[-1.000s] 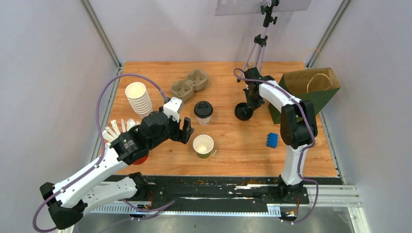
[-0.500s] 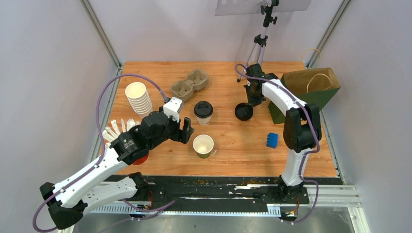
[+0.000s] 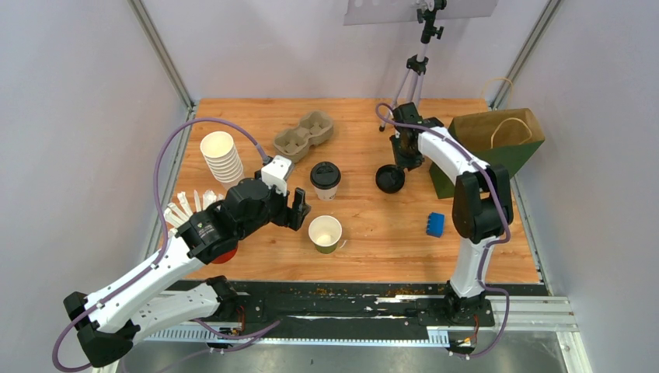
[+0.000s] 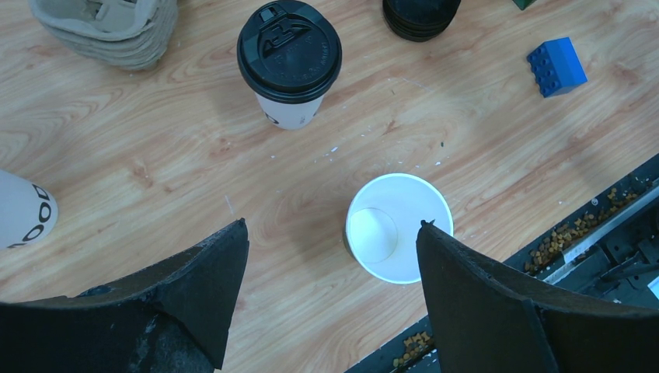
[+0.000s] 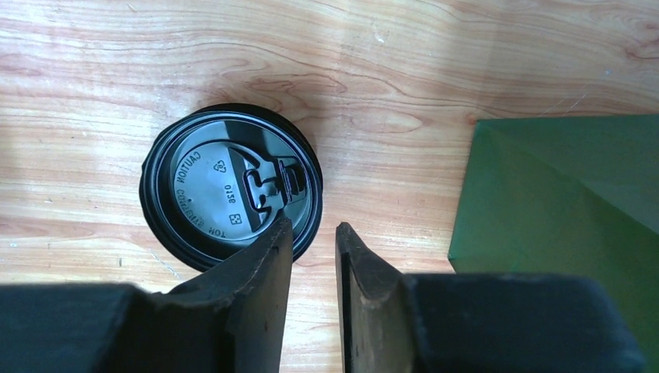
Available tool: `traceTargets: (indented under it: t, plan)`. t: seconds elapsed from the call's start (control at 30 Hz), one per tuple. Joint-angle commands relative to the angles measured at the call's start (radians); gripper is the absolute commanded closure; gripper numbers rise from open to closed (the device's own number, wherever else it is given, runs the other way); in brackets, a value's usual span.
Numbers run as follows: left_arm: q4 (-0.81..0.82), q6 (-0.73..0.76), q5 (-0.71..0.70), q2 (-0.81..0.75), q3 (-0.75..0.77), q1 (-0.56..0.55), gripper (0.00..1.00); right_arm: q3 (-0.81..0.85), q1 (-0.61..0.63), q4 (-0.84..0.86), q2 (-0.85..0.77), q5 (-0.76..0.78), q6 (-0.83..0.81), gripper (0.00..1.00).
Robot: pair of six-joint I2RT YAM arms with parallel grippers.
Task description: Pack the takeout coffee
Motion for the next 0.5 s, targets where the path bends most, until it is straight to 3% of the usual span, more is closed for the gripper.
traceTargets:
  t: [0.0,0.47]
  plan:
    - [0.01,0.015,-0.008,-0.014,0.032,-0.004,0.14,0.005,-0.003,0.029,0.033,0.017,0.002,0.71]
    - [0.015,0.012,-0.005,-0.003,0.026,-0.004,0.13,-0.012,-0.007,0.043,0.056,0.006,-0.006,0.76]
